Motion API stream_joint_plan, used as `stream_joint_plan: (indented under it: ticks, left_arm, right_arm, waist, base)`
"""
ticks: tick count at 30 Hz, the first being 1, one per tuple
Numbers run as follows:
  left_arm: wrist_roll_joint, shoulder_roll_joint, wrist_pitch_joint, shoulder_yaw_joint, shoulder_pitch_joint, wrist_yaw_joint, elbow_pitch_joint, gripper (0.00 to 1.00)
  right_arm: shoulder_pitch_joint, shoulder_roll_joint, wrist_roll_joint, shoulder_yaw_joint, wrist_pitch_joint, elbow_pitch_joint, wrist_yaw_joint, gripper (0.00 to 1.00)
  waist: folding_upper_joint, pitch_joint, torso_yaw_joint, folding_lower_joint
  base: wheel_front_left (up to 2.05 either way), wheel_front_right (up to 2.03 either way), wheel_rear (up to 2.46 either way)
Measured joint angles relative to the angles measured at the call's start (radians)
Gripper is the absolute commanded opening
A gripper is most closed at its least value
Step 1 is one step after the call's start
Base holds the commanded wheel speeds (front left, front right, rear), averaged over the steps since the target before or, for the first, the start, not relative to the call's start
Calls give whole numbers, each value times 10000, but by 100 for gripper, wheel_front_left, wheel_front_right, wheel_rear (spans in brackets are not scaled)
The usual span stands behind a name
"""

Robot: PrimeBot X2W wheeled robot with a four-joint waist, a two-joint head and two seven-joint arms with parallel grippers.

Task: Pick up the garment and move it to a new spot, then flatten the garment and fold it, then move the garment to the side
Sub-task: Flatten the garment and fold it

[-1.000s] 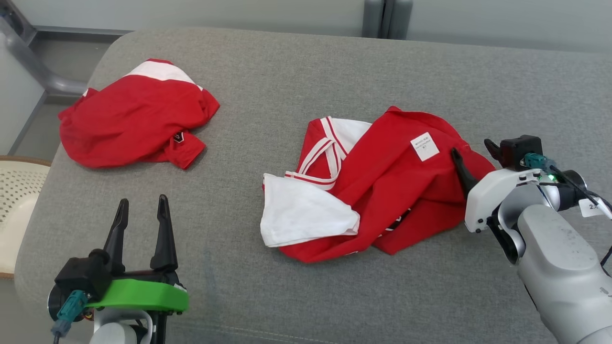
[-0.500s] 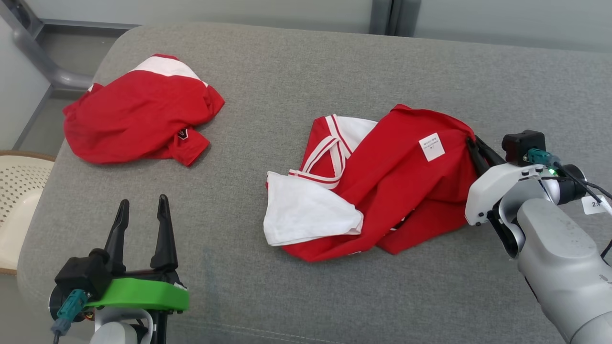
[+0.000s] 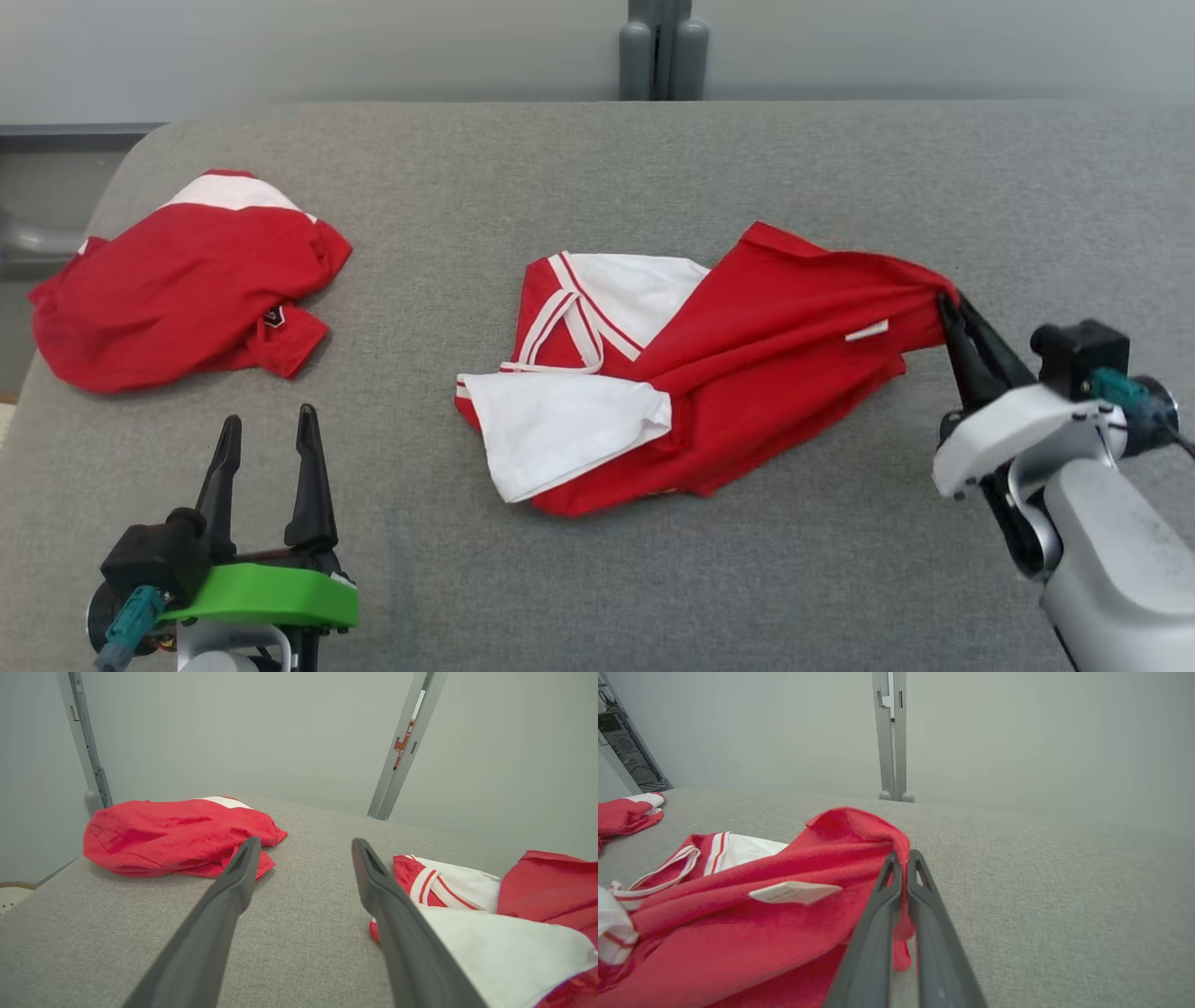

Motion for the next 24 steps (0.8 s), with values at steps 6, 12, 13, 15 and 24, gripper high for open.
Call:
stream_joint_plan:
  ticks: [6, 12, 13, 15, 24]
  left_arm:
    - [-15, -4, 0, -13, 37, 2, 48, 100]
    - [-13, -4, 0, -25, 57, 2, 90, 100]
    - [-13, -4, 0, -31, 58, 2, 100, 100]
    - [-10, -4, 0, -42, 61, 2, 107, 100]
    - [13, -4, 0, -44, 232, -2, 140, 100]
  right_arm:
    - [2149, 376, -13, -656, 0, -1530, -2, 0]
    - [3705, 819, 201, -1043, 17, -2063, 0, 0]
    - [3857, 821, 207, -1112, 17, -2069, -2, 0]
    - [4134, 865, 351, -1223, 38, -2090, -2, 0]
    - [4270, 1143, -10, -1563, 13, -2880, -2, 100]
  waist:
    - [0, -124, -497, 0]
    - [0, -209, -890, 0]
    - [0, -220, -927, 0]
    - [0, -254, -999, 0]
    - [0, -530, -1098, 0]
  base:
    - [0, 0, 0]
    - [0, 0, 0]
    - [0, 0, 0]
    - [0, 0, 0]
    - [0, 0, 0]
